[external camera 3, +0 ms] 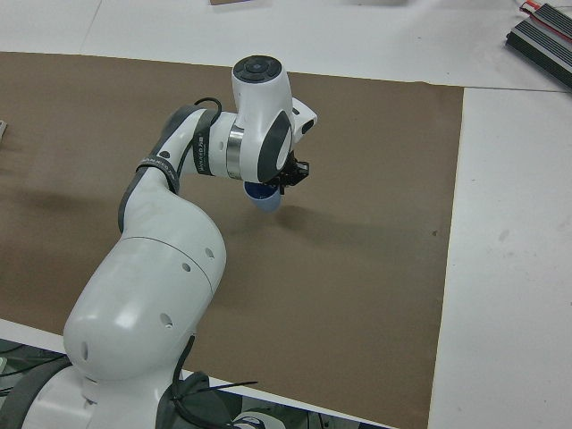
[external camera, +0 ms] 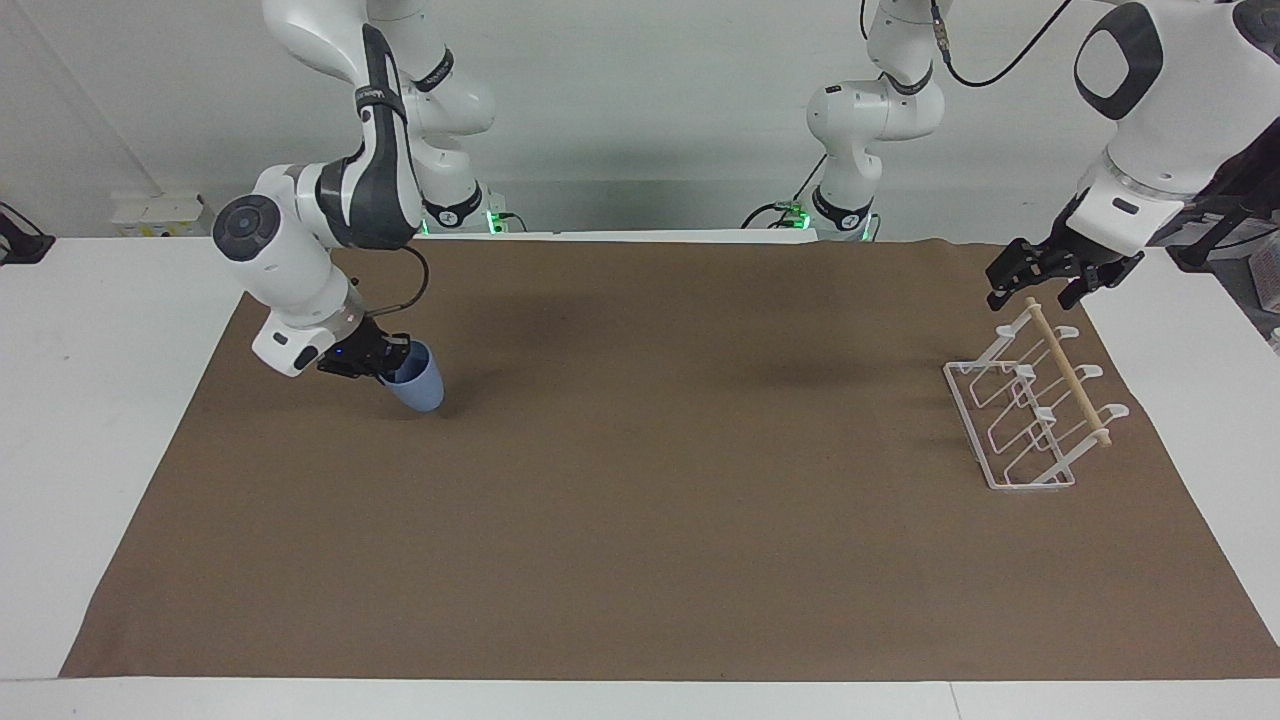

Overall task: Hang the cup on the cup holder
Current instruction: 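Grasp the blue cup rim with the right gripper and lift it, then carry the cup toward the rack while the left gripper reaches toward it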

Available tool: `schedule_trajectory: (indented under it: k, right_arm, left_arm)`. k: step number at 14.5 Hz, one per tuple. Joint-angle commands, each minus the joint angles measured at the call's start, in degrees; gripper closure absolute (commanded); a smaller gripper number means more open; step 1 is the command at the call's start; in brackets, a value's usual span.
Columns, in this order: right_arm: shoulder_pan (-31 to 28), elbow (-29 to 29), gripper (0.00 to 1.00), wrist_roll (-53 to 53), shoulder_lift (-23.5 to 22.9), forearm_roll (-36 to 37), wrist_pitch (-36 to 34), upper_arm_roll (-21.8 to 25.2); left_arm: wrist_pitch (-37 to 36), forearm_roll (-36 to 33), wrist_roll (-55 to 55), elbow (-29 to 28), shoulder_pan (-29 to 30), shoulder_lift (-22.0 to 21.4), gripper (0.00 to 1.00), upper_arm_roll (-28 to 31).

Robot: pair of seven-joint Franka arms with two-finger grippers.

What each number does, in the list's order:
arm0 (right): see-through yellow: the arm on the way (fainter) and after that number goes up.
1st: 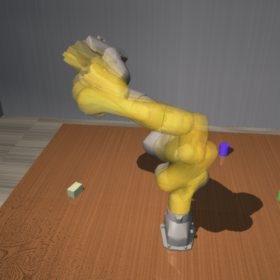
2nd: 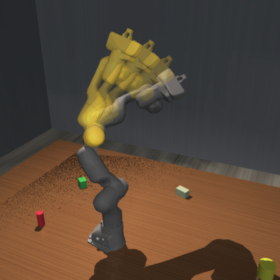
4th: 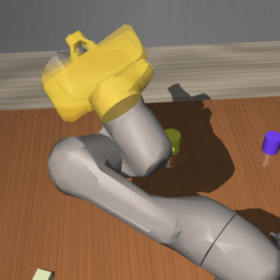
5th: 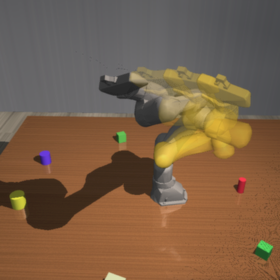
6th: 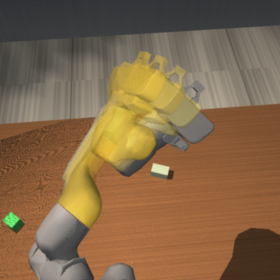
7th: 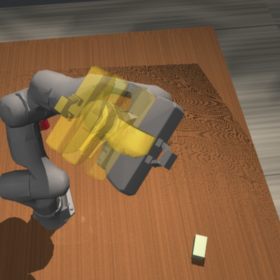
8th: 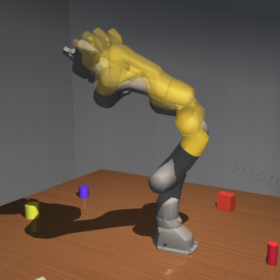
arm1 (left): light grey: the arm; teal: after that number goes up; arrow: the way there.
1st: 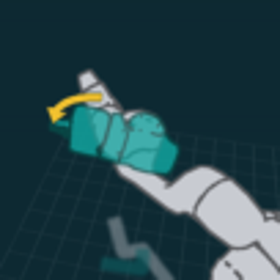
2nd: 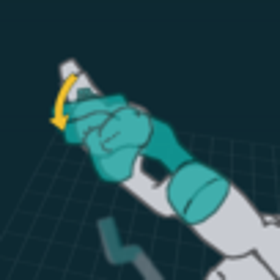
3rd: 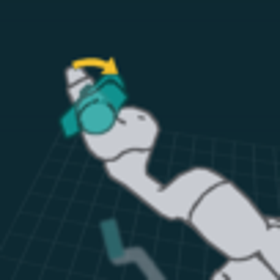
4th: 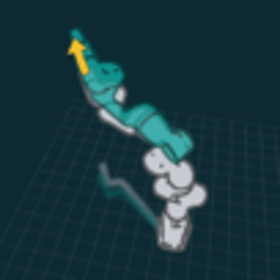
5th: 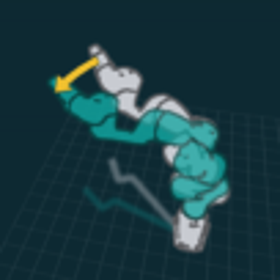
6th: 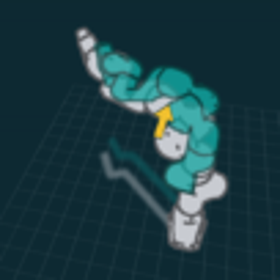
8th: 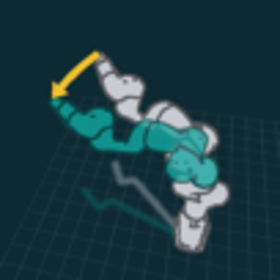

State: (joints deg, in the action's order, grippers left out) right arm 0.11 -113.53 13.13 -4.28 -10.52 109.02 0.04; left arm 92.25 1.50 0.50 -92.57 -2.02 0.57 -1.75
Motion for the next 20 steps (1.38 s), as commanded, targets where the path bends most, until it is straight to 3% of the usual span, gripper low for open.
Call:
schedule_trajectory:
  k: [1,5,7,12,14,17,20]
  right_arm:
    - [-0.03,5.06,1.00,1.38,-0.55,-11.06,-6.17,-0.30]
    - [2.33,5.07,1.00,0.50,-0.56,-29.25,-9.00,-1.18]
    - [5.49,4.46,1.00,-6.41,-0.38,-36.38,-8.31,-1.27]
    - [13.58,-1.07,1.00,-15.66,1.29,-57.90,0.99,-1.27]
    - [15.87,-2.39,1.00,-18.48,1.38,-66.08,3.21,-1.27]
    - [18.07,-3.19,1.00,-18.31,1.20,-69.81,5.23,-1.27]
    - [19.31,-3.36,1.00,-18.40,1.20,-69.81,7.08,-1.27]
  left_arm:
    - [-0.58,-0.97,0.29,-1.03,-0.45,-1.37,0.00,0.17]
    - [-0.58,-0.97,0.29,-1.03,-0.36,-1.37,0.00,0.08]
    - [-1.02,-0.88,0.38,-1.21,-0.45,-1.37,0.00,-0.01]
    - [-3.47,-0.88,-1.02,-1.03,0.26,-2.24,0.00,0.52]
    - [-4.54,-0.88,-11.25,-0.77,-0.27,-2.68,0.00,0.43]
    - [-3.84,-0.88,-17.71,-3.13,-1.67,-4.08,0.00,-0.01]
    - [4.91,-0.01,-30.68,-12.95,-4.82,-8.30,0.00,-0.79]
